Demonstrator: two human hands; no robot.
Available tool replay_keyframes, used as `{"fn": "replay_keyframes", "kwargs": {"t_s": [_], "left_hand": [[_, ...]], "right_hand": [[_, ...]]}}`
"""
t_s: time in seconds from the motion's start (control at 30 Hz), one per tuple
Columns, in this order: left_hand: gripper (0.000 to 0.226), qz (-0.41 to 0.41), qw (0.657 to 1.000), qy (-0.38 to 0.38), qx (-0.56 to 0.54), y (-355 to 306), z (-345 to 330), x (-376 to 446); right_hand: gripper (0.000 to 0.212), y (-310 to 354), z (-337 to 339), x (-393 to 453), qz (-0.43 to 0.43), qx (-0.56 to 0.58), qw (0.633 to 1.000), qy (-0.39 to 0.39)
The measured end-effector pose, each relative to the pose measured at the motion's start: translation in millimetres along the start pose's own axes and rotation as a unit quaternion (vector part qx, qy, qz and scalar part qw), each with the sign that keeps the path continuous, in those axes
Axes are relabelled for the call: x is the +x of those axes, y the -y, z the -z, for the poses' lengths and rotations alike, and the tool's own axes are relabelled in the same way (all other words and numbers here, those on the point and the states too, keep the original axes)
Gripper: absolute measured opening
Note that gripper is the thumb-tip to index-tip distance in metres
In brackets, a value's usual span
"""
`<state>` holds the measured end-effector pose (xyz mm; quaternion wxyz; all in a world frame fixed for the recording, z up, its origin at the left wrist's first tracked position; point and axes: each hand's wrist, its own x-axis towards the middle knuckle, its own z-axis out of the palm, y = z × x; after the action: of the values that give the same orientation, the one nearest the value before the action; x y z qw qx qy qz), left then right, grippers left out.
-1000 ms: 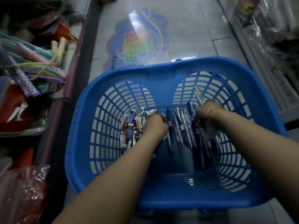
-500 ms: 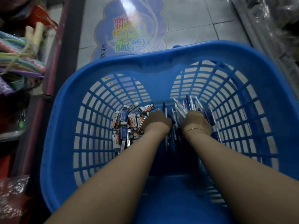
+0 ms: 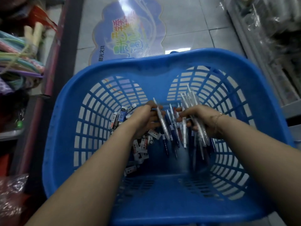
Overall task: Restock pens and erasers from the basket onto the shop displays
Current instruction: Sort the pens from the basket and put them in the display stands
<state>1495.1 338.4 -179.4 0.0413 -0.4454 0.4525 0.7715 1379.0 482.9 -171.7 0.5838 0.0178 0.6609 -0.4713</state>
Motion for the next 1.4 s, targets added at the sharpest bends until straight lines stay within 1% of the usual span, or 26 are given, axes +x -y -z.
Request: {"fn": "replay_keyframes", "kwargs": {"t_s": [0.07, 0.13, 0.23, 0.3, 0.37, 0.4, 0.43, 0.5, 0.57, 0.6, 0.63, 0.67, 0.7, 0.73, 0.77, 0.8, 0.83, 0.87, 0.9, 0.97, 1.0, 1.07, 1.13, 1.23, 1.3, 1.4], "left_hand": [[0.021, 0.021, 0.997, 0.020, -0.076, 1.0, -3.1, -4.5], [0.020, 0.049, 0.994, 0.035, -0.094, 2.2, -7.5, -8.0], [0.026, 0.122, 0.992, 0.017, -0.012, 3.6, -9.1, -9.5], [0.023, 0.192, 0.980, 0.035, 0.032, 3.5, -8.2, -16.1], [0.043, 0.243, 0.967, 0.079, 0.002, 0.8, -11.3, -25.4], [0.052, 0.253, 0.962, 0.090, -0.044, 0.7, -14.8, -26.9], [0.054, 0.253, 0.957, 0.106, -0.092, -1.1, -21.2, -31.6], [0.042, 0.205, 0.963, 0.102, -0.144, -1.7, -30.0, -33.8], [0.037, 0.142, 0.980, 0.038, -0.132, -3.9, -30.3, -34.9], [0.034, 0.112, 0.986, 0.004, -0.127, -5.8, -27.4, -33.0], [0.028, 0.101, 0.980, -0.008, -0.168, -9.2, -25.0, -31.2], [0.020, 0.107, 0.966, -0.005, -0.234, -13.4, -22.4, -29.9], [0.017, 0.105, 0.951, -0.008, -0.292, -17.6, -22.0, -28.0], [0.016, 0.089, 0.946, -0.038, -0.310, -18.9, -20.7, -21.5], [0.014, 0.074, 0.946, -0.073, -0.306, -19.2, -20.6, -15.9], [0.014, 0.055, 0.959, -0.107, -0.257, -15.3, -18.6, -8.1], [0.013, 0.035, 0.975, -0.128, -0.180, -9.6, -17.3, -4.1], [0.009, 0.013, 0.987, -0.151, -0.062, -3.7, -17.4, 0.5], [0.006, -0.001, 0.987, -0.150, 0.057, 3.1, -19.5, 2.6], [0.011, -0.014, 0.965, -0.129, 0.227, 15.9, -23.9, 7.7], [0.013, -0.026, 0.954, -0.120, 0.273, 19.7, -27.4, 11.2], [0.010, -0.058, 0.924, -0.129, 0.354, 22.5, -34.0, 18.4], [0.004, -0.077, 0.891, -0.148, 0.421, 23.5, -38.1, 28.8], [0.004, -0.087, 0.847, -0.172, 0.495, 27.5, -41.3, 44.3], [0.005, -0.092, 0.829, -0.174, 0.523, 27.7, -43.9, 50.9], [0.016, -0.090, 0.823, -0.163, 0.536, 22.5, -45.8, 58.0]], "right_hand": [[0.020, 6.5, 0.7, -10.1, -0.003, 0.039, 0.998, 0.045], [0.017, 10.2, -0.8, -18.9, 0.018, 0.046, 0.998, 0.031], [0.013, 14.0, -8.0, -30.9, 0.116, 0.026, 0.990, -0.069], [0.014, 16.1, -15.6, -38.1, 0.211, -0.016, 0.967, -0.142], [0.016, 15.3, -25.7, -40.9, 0.282, -0.080, 0.938, -0.184], [0.015, 14.1, -32.4, -41.8, 0.300, -0.119, 0.927, -0.192], [0.012, 12.4, -39.4, -42.6, 0.313, -0.169, 0.914, -0.195], [0.008, 8.3, -51.2, -46.1, 0.360, -0.289, 0.869, -0.178], [0.002, 6.7, -57.3, -53.9, 0.427, -0.413, 0.796, -0.116], [0.015, 7.0, -57.5, -58.2, 0.446, -0.476, 0.753, -0.092], [0.029, 7.8, -54.1, -61.8, 0.463, -0.538, 0.700, -0.081], [0.036, 10.0, -48.9, -63.6, 0.481, -0.571, 0.658, -0.097], [0.034, 12.1, -43.0, -63.2, 0.499, -0.569, 0.639, -0.135], [0.022, 15.6, -39.0, -64.7, 0.494, -0.545, 0.653, -0.180], [0.007, 17.6, -32.1, -60.4, 0.472, -0.501, 0.686, -0.237], [0.016, 20.7, -26.1, -52.5, 0.419, -0.449, 0.732, -0.295], [0.024, 21.9, -19.7, -43.9, 0.340, -0.405, 0.784, -0.325], [0.025, 20.1, -14.1, -36.5, 0.251, -0.372, 0.835, -0.318], [0.021, 15.8, -12.0, -29.6, 0.162, -0.354, 0.873, -0.295], [0.009, -0.6, -11.2, -14.4, 0.047, -0.295, 0.918, -0.263], [0.003, -9.6, -12.1, -6.9, 0.018, -0.260, 0.929, -0.264], [0.014, -26.2, -14.6, 7.6, -0.009, -0.221, 0.935, -0.278], [0.020, -36.1, -19.6, 17.8, -0.019, -0.240, 0.925, -0.293], [0.024, -41.7, -29.8, 27.8, -0.020, -0.279, 0.912, -0.300], [0.024, -44.0, -38.7, 32.7, -0.031, -0.322, 0.896, -0.304], [0.033, -45.0, -48.5, 37.6, -0.067, -0.342, 0.882, -0.317]]}}
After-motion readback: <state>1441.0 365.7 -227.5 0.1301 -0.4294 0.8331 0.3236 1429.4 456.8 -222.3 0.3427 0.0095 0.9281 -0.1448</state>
